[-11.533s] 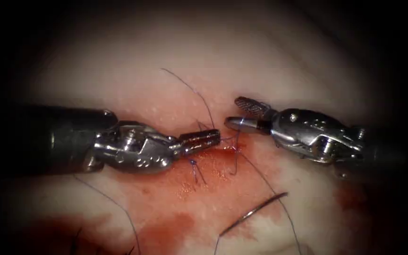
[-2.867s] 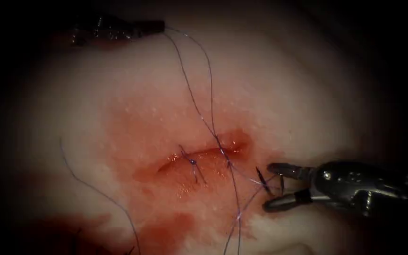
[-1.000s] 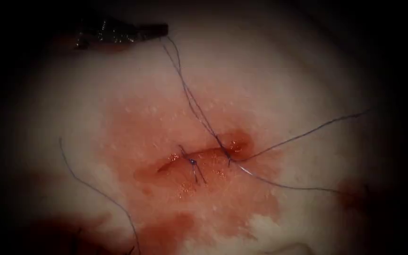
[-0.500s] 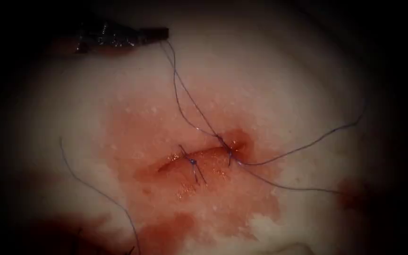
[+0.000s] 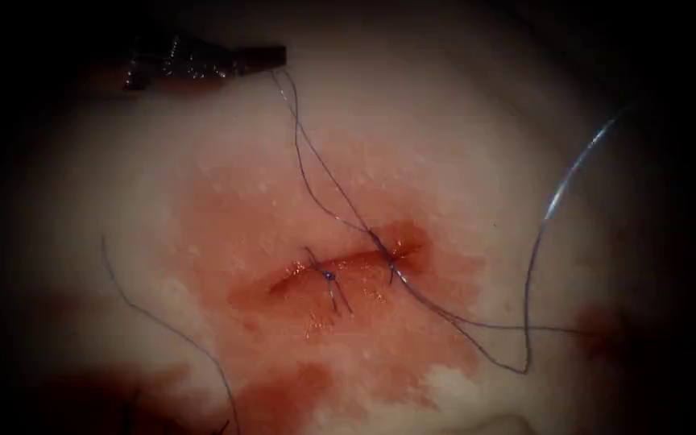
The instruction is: Wound Closure
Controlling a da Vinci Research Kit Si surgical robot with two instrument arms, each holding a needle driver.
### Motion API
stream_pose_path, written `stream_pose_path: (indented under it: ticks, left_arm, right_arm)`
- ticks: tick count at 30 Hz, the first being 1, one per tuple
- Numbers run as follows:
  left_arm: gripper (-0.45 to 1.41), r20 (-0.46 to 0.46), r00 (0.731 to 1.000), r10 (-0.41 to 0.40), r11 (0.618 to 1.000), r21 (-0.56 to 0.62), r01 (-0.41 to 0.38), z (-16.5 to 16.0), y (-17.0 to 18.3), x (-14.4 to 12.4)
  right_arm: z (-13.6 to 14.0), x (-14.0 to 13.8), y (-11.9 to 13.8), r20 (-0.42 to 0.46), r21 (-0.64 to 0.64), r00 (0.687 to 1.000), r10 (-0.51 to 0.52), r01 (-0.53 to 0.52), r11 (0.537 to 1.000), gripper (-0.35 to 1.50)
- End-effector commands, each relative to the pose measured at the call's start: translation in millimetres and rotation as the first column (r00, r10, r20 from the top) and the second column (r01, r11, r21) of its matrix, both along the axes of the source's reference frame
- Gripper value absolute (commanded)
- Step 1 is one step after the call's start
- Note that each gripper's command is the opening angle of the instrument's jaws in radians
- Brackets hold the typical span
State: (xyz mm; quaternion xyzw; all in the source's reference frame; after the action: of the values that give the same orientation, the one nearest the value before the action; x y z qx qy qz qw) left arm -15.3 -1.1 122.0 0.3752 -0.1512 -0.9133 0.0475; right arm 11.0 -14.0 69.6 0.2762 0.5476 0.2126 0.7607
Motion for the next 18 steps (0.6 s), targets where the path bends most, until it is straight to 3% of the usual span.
stream_pose_path:
  ticks: [1, 4, 11, 14, 18]
  left_arm:
    - [-0.45, 0.001, 1.000, 0.002, 1.000, -0.002, -0.002, 0.4, 0.4, -0.5]
    - [-0.45, 0.003, 1.000, 0.004, 1.000, 0.000, -0.004, 0.2, 0.5, -0.3]
    - [-0.45, 0.005, 1.000, 0.005, 1.000, 0.001, -0.005, 0.0, 0.5, -0.1]
    - [-0.45, 0.005, 1.000, 0.005, 1.000, 0.001, -0.005, 0.0, 0.4, -0.1]
    - [-0.45, 0.005, 1.000, 0.005, 1.000, 0.001, -0.005, 0.0, 0.5, -0.1]
  right_arm:
    - [1.6, 1.2, -0.7, 0.012, 0.010, 1.000, -0.016, 0.016, 1.000, -0.35]
    - [2.6, 1.7, -2.6, 0.005, 0.031, 0.998, -0.069, 0.069, 0.997, -0.35]
    - [1.0, 2.2, -6.6, -0.033, 0.054, 0.984, -0.173, 0.175, 0.983, -0.35]
    - [0.6, 3.1, -11.5, -0.067, 0.085, 0.937, -0.344, 0.348, 0.933, -0.35]
    - [1.0, 3.8, -14.5, -0.101, 0.100, 0.906, -0.412, 0.421, 0.902, -0.35]
